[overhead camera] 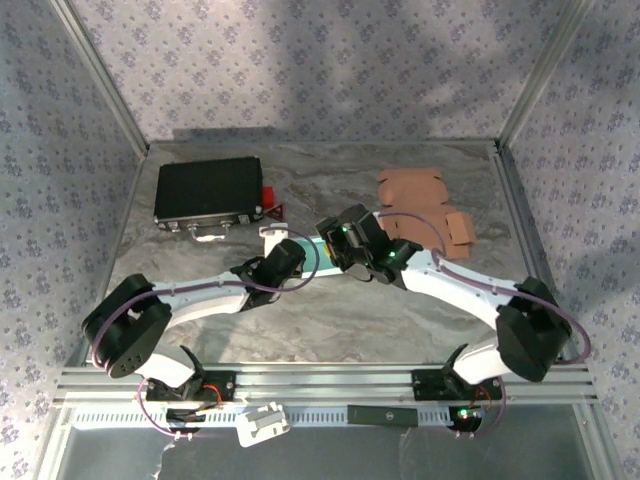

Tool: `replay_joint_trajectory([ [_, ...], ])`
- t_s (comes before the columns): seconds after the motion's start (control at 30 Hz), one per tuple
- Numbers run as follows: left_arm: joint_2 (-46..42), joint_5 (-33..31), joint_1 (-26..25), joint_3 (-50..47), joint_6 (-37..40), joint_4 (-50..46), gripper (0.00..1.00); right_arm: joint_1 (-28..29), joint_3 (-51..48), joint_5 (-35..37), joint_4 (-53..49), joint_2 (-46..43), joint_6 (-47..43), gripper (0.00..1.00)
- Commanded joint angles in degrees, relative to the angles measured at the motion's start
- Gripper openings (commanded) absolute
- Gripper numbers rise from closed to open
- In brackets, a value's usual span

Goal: Fold the paper box

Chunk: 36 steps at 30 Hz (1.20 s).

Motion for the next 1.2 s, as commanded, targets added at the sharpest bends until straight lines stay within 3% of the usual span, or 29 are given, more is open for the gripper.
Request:
replay_joint_trajectory([
  [0.0, 1.4, -0.3, -0.5, 0.6, -1.5, -3.7, 0.0, -0.4, 1.8, -0.6, 1.3, 1.5, 1.9, 0.39],
  [0.27, 0.6, 0.0, -0.8, 1.0, -1.8, -5.3, 0.02, -0.1, -1.0, 0.2, 0.3, 0.9, 2.3, 0.16],
  [0.37, -1.3, 1.3, -1.2, 0.8, -2.3, -6.5, 0.3, -1.2, -1.8, -1.7, 0.2, 1.5, 1.2, 0.09],
  [0.43, -3.8, 1.7, -2.1, 0.2, -3.1, -7.6, 0.43, -2.1, -3.0, -3.0, 1.2, 1.6, 1.1, 0.05],
  [0.5, -7.5, 2.7, -3.0, -0.1, -4.6, -10.5, 0.48, -2.3, -4.2, -3.2, 2.5, 1.2, 1.4, 0.03],
  [0.83, -28.4, 9.9, -3.1, 2.6, -12.1, -29.5, 0.49, -3.1, -6.6, -4.4, 3.6, 0.8, 1.5, 0.0],
  [1.0, -24.5, 21.4, 3.9, 7.7, -9.1, -30.7, 0.48, -3.9, -8.5, -6.5, 4.3, 1.2, 0.4, 0.0],
  [1.17, -17.8, 28.5, 8.8, 8.8, -8.0, -26.9, 0.46, -5.9, -11.6, -10.2, 6.9, 1.4, -1.8, 0.0],
])
